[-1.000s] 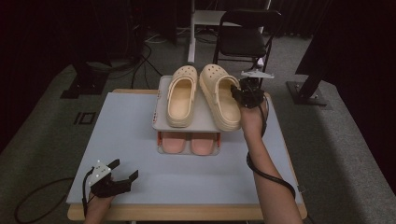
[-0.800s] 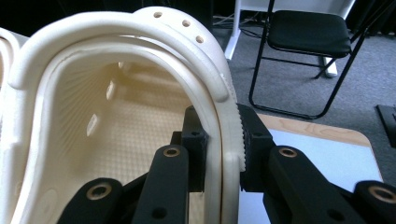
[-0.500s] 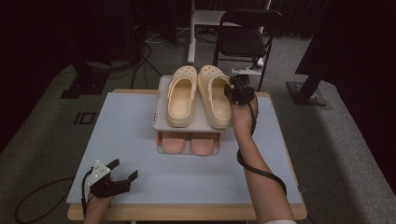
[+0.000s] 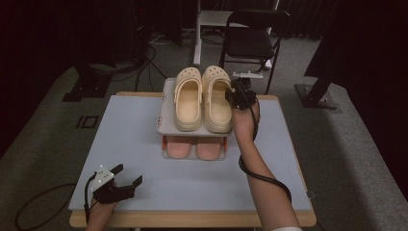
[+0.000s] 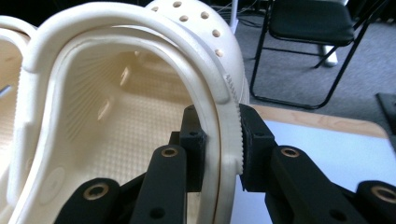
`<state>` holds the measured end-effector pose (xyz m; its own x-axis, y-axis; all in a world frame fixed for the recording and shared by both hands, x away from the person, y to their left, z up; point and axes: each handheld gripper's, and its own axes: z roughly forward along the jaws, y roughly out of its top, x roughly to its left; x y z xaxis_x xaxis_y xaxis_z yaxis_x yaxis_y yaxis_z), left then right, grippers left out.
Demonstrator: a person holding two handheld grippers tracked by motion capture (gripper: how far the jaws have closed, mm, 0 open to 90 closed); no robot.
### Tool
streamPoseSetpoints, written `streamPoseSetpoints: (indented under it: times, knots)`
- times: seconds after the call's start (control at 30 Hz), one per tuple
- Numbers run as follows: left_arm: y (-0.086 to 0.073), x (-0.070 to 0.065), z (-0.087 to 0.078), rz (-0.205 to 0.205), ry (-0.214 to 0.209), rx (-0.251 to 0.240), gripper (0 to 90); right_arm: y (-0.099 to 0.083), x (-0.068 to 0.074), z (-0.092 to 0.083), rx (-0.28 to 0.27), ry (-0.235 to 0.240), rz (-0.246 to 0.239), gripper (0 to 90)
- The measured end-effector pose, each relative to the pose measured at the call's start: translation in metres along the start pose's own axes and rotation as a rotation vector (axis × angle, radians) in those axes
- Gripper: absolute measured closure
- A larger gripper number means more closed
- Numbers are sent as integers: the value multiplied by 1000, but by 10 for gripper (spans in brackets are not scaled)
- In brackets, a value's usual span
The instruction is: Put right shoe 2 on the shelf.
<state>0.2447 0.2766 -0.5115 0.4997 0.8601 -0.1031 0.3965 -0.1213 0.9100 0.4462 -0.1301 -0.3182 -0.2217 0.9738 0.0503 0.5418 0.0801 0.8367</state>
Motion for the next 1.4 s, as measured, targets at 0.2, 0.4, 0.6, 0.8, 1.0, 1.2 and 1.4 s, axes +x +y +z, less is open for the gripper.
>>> streamPoseSetpoints:
  times: [0.2, 0.4, 0.6, 0.8, 1.0, 1.2, 1.4]
  knots:
    - [0, -1, 0, -4, 0, -5, 79, 0, 4, 0, 3, -3, -24, 740]
    - [1, -1, 0, 3, -4, -4, 79, -1, 4, 0, 9, 4, -26, 713]
    - [0, -1, 0, 0, -3, -3, 79, 1, 1, -1, 15, 81, -12, 603]
    - [1, -1, -1, 4, -2, -2, 79, 0, 7, -3, -1, 101, -26, 474]
    - [0, -1, 0, 8, -5, -2, 79, -3, -2, -5, -4, 146, 10, 394]
    - [0, -2, 1, 8, -6, 0, 79, -8, -8, -10, -4, 187, -6, 313]
    - [-1, -4, 3, 7, -8, 1, 79, -11, -17, -18, -16, 226, 15, 277]
